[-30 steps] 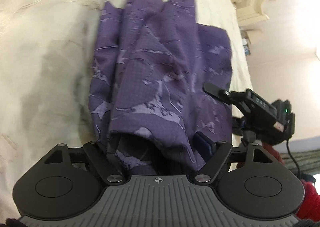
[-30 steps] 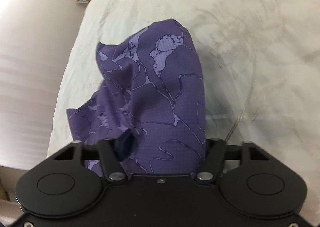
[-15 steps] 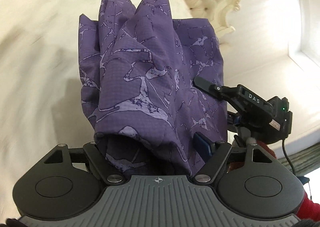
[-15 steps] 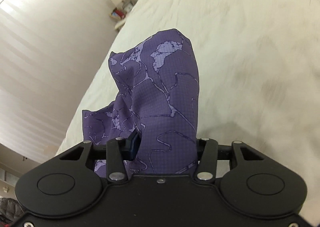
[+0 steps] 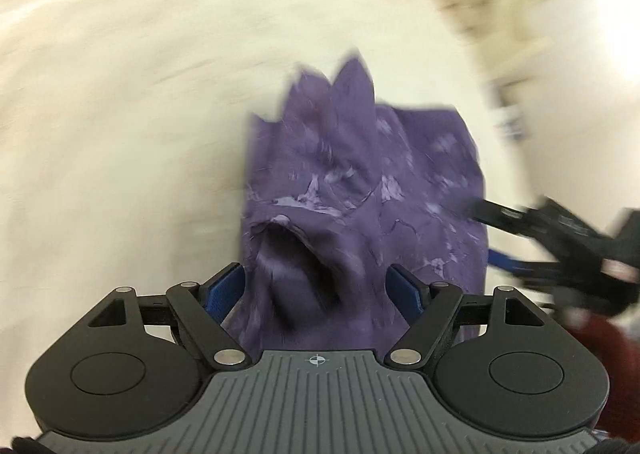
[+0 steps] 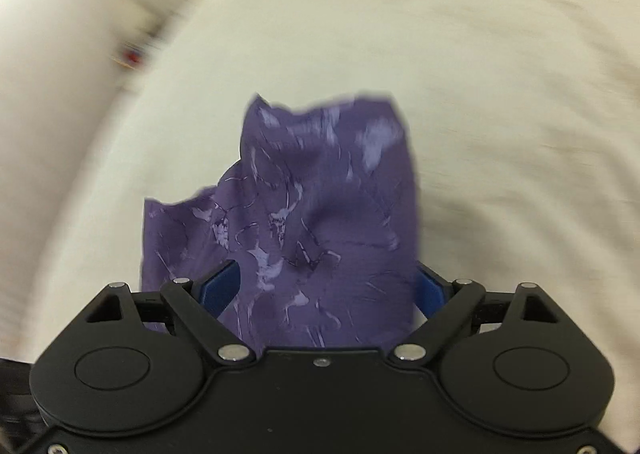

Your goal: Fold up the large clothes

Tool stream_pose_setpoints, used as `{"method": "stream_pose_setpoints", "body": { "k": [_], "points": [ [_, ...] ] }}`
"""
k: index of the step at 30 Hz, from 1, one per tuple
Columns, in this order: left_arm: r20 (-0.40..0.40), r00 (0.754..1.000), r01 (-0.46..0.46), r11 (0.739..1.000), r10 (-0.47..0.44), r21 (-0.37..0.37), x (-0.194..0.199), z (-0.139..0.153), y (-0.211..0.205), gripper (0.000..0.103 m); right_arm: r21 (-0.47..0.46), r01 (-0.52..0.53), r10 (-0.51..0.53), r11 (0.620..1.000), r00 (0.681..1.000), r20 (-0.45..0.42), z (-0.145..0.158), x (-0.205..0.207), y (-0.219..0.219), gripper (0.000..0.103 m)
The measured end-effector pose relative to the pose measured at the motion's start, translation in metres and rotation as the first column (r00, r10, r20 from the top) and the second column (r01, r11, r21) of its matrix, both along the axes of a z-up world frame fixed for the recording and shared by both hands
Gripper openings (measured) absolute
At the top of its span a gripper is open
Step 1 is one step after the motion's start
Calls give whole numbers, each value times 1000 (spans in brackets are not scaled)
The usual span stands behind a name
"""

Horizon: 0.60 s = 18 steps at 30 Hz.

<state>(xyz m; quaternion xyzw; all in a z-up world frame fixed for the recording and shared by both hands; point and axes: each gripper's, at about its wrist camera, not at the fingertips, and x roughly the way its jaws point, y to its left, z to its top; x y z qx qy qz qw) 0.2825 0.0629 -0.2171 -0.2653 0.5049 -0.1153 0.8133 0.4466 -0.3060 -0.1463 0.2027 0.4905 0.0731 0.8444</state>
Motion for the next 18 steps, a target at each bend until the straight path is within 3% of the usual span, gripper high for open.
{"method": "stream_pose_setpoints", "body": {
  "k": [2,4,7,9,13,17,18],
  "points": [
    [-45,999,11,1000,-10,29,-1,-15,5,77,-64,31,-31,997,1000,7,-10,-2,-8,90],
    [-32,999,32,998,-31,46,-6,-15,8,77,-49,79,-77,996,996,35,-12,-12,-15,90],
    [37,994,99,989,-104,112,-23,-2,13,76,-62,121,-115,991,989,97,-6,-27,-23,93],
    [91,985,132,975,-149,178,-19,18,0,77,-87,124,-111,988,984,140,6,-29,-27,103],
    [186,960,153,946,-211,284,-18,52,-25,79,-152,111,-80,982,977,197,19,-52,-9,102],
    [223,934,179,904,-281,389,-28,74,-44,103,-194,100,-63,976,980,187,27,-78,5,102],
    [223,930,182,893,-292,411,-31,80,-48,103,-204,106,-67,973,980,189,28,-86,10,102]
  ]
}}
